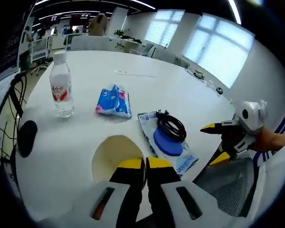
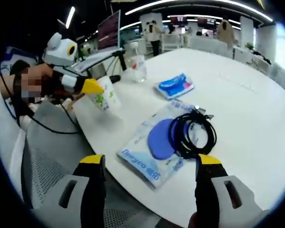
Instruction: Arrange the tabletop items into an orderly group along one side of the table until the central work area is clear of visible clutter.
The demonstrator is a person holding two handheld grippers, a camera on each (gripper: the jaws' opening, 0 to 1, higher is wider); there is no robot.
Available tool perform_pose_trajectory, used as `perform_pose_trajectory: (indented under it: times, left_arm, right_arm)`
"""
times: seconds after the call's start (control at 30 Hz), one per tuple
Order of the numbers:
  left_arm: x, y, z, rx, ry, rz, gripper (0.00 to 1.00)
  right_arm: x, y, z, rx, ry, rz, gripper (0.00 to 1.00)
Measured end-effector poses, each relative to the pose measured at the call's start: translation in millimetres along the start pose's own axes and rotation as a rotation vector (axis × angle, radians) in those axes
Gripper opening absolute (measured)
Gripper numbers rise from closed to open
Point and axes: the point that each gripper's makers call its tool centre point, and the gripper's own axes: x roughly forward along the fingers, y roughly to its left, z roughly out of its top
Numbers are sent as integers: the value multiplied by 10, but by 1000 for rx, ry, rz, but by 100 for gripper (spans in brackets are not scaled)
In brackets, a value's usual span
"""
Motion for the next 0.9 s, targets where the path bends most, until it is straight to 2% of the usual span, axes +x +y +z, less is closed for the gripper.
perform_pose_trajectory:
  times: [0.17,0.37,0.53,0.9]
  left_arm:
    - [46,121,10,94,47,44,0]
    - [103,195,61,122,64,58,0]
    - [155,279,78,175,107,93,0]
    - [280,389,266,211,119,123,0]
  right_arm:
    - [-43,-21,-67,24,7,-14,76]
    - [-96,-47,-112,36,12,-26,76]
    - [-168,-104,-138,50,9,-46,76]
    - [-279,-233,-178,92,-10,-81,76]
